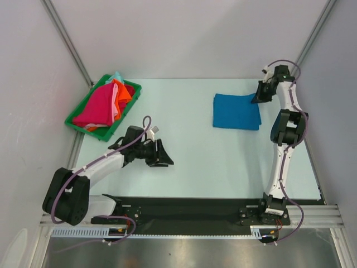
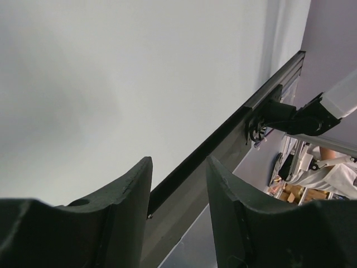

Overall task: Fold and stack the t-shirts
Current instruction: Neatly place the folded tshirt to the corner

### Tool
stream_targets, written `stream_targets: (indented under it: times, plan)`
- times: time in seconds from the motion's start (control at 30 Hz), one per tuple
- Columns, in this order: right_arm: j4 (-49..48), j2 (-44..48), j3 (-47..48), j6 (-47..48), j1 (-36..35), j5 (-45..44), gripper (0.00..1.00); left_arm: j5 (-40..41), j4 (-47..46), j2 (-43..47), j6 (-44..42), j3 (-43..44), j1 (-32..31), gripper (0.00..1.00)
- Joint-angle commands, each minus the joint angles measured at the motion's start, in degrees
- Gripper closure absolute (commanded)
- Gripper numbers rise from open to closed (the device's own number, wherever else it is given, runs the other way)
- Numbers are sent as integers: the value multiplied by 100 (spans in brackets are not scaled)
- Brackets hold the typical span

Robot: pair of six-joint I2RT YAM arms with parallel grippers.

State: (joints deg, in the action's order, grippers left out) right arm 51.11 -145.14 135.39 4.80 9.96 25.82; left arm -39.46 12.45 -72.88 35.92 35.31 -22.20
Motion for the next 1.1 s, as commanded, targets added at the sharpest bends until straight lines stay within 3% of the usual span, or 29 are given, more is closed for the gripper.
stream_targets:
  times: [0.0, 0.3, 0.6, 0.87, 0.9, 0.93, 0.97, 1.07]
  plan:
    - [172, -181, 646, 504, 305, -867, 100, -150, -348, -147, 47, -121, 40, 51]
    - [-2419, -356, 733, 1410, 516, -1904, 100, -149, -744, -1087, -85, 72, -136, 53]
    - [-3344, -787, 1103, 1339, 753, -2274, 100, -123, -788, -1632, -129, 274, -224, 53]
    - [-4091, -1095, 1130, 1550, 780, -2064, 100, -114, -542, -1870, -235, 644, -285, 53]
    - [-4222, -1139, 1112, 1577, 762, -2090, 94, -114, -542, -1870, -226, 653, -294, 53]
    - [-4319, -1157, 1103, 1603, 745, -2203, 54, -106, -550, -1870, -209, 653, -294, 53]
    - [-4416, -1148, 1103, 1716, 675, -2326, 43, -105, -542, -1861, -200, 661, -294, 53]
    - [-4549, -964, 1165, 1902, 587, -2730, 33, -79, -498, -1765, -173, 696, -303, 53]
